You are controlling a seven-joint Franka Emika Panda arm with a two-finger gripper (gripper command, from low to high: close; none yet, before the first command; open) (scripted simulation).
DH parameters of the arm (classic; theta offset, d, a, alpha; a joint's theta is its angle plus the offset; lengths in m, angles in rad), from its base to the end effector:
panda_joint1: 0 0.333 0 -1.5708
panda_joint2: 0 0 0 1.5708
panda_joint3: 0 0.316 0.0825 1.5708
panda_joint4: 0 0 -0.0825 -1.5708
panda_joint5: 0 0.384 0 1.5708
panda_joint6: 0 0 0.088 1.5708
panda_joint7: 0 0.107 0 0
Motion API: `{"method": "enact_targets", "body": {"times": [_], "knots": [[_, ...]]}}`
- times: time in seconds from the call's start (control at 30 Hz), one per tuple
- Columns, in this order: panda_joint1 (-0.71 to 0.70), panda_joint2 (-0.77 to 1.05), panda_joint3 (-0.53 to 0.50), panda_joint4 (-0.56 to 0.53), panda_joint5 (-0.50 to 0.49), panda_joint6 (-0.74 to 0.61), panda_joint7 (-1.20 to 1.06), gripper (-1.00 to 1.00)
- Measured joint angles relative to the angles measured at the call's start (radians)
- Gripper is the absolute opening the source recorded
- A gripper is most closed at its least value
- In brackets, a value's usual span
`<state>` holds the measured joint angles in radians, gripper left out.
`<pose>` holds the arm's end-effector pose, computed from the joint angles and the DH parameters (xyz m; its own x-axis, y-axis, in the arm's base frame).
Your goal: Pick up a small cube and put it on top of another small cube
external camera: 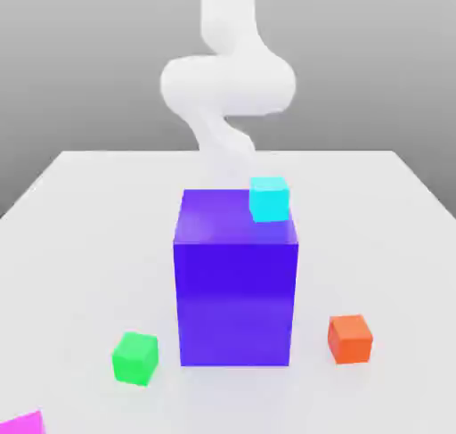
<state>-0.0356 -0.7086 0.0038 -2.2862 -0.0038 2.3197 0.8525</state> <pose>0.3785 -0.0116 0.6871 0.4603 -0.7656 0.4495 -0.5763 -0.6428 -0.5047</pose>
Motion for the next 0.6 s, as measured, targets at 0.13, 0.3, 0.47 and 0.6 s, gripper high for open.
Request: {"method": "enact_targets", "body": {"times": [0.13,0.3,0.47,0.6], "knots": [[-0.053,0.151,0.002,0.023,-0.010,0.033,0.089,0.00],[-0.111,0.333,-0.003,0.050,-0.022,0.071,0.197,0.00],[-0.155,0.514,-0.022,0.078,-0.032,0.111,0.303,0.00],[-0.194,0.659,-0.042,0.100,-0.028,0.142,0.380,0.00]]}}
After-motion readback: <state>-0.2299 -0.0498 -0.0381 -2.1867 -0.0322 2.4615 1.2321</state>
